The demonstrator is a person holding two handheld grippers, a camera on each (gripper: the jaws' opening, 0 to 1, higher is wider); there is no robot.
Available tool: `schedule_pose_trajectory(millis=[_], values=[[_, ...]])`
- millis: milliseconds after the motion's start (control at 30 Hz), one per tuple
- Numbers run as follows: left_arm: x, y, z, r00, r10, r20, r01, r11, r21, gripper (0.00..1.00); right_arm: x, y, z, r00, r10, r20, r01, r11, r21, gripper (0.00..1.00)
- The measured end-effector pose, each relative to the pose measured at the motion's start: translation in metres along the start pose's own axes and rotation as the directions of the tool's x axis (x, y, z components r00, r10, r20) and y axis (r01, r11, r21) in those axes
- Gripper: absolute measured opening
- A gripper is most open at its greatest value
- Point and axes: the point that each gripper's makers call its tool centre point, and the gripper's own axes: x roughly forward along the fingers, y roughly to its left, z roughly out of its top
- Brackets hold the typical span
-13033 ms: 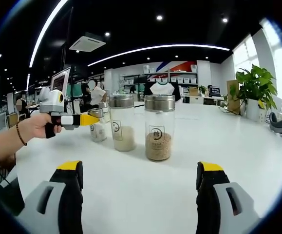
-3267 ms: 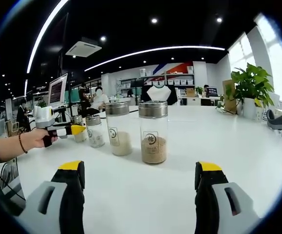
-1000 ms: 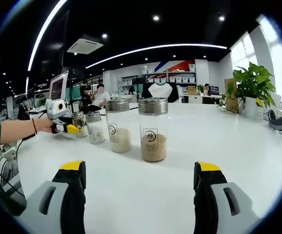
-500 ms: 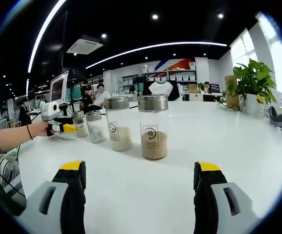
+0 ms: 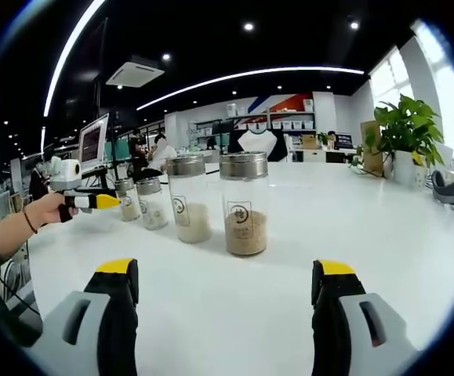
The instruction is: Rotate the seasoning bottle until the label or dispensing opening points toward the visible target arrow and the bottle remains upright within the marked orientation range
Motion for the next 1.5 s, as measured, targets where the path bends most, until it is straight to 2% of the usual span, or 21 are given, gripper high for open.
schedule_pose_trajectory(millis=[33, 67, 167, 200, 333, 400, 467, 533, 567, 600, 767, 867, 1067, 1167, 1233, 1267, 1333, 1367, 1400, 1500], values=[[0.000, 0.004, 0.000, 1.000, 0.017, -0.011, -0.017, 1.000, 0.006, 0.58, 0.000, 0.000, 0.000, 1.000, 0.000, -0.001, 0.000, 1.000, 0.001, 0.94], [-0.001, 0.011, -0.002, 0.997, 0.070, -0.035, -0.070, 0.997, 0.020, 0.57, 0.000, 0.000, 0.000, 1.000, 0.000, -0.001, 0.000, 1.000, 0.002, 0.94], [-0.003, 0.019, -0.005, 0.985, 0.149, -0.081, -0.142, 0.986, 0.088, 0.57, 0.000, -0.001, 0.000, 1.000, -0.004, -0.003, 0.004, 1.000, 0.002, 0.94], [-0.002, 0.021, -0.004, 0.981, 0.176, -0.081, -0.171, 0.983, 0.073, 0.56, 0.000, -0.001, 0.000, 1.000, -0.004, -0.004, 0.004, 1.000, 0.003, 0.94], [0.004, 0.025, -0.008, 0.970, 0.221, -0.100, -0.225, 0.974, -0.038, 0.55, 0.002, 0.000, -0.002, 1.000, -0.003, -0.012, 0.003, 1.000, -0.002, 0.93], [0.006, 0.026, -0.008, 0.964, 0.249, -0.098, -0.252, 0.967, -0.028, 0.55, 0.003, 0.002, -0.003, 1.000, 0.006, -0.018, -0.006, 1.000, 0.001, 0.93], [0.005, 0.029, -0.007, 0.947, 0.312, -0.084, -0.316, 0.948, -0.046, 0.56, 0.003, 0.003, -0.004, 1.000, 0.006, -0.018, -0.006, 1.000, -0.001, 0.93], [0.005, 0.027, -0.005, 0.943, 0.327, -0.067, -0.332, 0.940, -0.082, 0.57, 0.004, 0.004, -0.004, 1.000, 0.011, -0.018, -0.011, 1.000, 0.002, 0.93], [0.007, 0.027, -0.004, 0.943, 0.325, -0.063, -0.330, 0.940, -0.089, 0.57, 0.004, 0.004, -0.004, 1.000, 0.013, -0.019, -0.013, 1.000, 0.002, 0.93], [0.010, 0.023, -0.005, 0.952, 0.298, -0.075, -0.304, 0.949, -0.086, 0.56, 0.005, 0.004, -0.005, 1.000, 0.014, -0.021, -0.014, 1.000, 0.002, 0.93], [0.012, 0.022, -0.008, 0.943, 0.324, -0.081, -0.331, 0.939, -0.093, 0.53, 0.005, 0.005, -0.003, 1.000, 0.020, -0.016, -0.020, 1.000, -0.005, 0.94], [0.012, 0.020, -0.006, 0.943, 0.323, -0.075, -0.330, 0.938, -0.106, 0.52, 0.005, 0.004, -0.002, 1.000, 0.018, -0.013, -0.018, 1.000, -0.005, 0.94], [0.017, 0.018, -0.005, 0.936, 0.341, -0.093, -0.347, 0.936, -0.060, 0.52, 0.008, 0.004, -0.005, 0.999, 0.023, -0.024, -0.023, 1.000, -0.002, 0.93], [0.019, 0.020, -0.008, 0.931, 0.349, -0.103, -0.357, 0.932, -0.067, 0.51, 0.007, 0.004, -0.004, 1.000, 0.023, -0.020, -0.023, 1.000, -0.002, 0.93], [0.022, 0.017, -0.007, 0.938, 0.333, -0.099, -0.340, 0.937, -0.075, 0.45, 0.007, 0.005, -0.003, 1.000, 0.026, -0.016, -0.026, 1.000, 0.000, 0.93], [0.021, 0.016, -0.009, 0.933, 0.342, -0.109, -0.350, 0.935, -0.060, 0.43, 0.007, 0.004, -0.003, 0.999, 0.027, -0.017, -0.027, 1.000, 0.000, 0.93], [0.021, 0.016, -0.009, 0.935, 0.336, -0.115, -0.341, 0.940, -0.025, 0.36, 0.007, 0.003, -0.003, 1.000, 0.027, -0.016, -0.027, 1.000, 0.007, 0.93], [0.022, 0.015, -0.008, 0.941, 0.318, -0.113, -0.323, 0.946, -0.028, 0.35, 0.008, 0.002, -0.004, 0.999, 0.027, -0.018, -0.026, 1.000, 0.009, 0.93], [0.022, 0.016, -0.009, 0.938, 0.326, -0.115, -0.333, 0.942, -0.048, 0.35, 0.007, 0.002, -0.004, 1.000, 0.026, -0.018, -0.025, 1.000, 0.010, 0.93], [0.023, 0.017, -0.009, 0.936, 0.332, -0.114, -0.338, 0.941, -0.036, 0.35, 0.007, 0.001, -0.004, 1.000, 0.023, -0.015, -0.023, 1.000, 0.014, 0.93]])
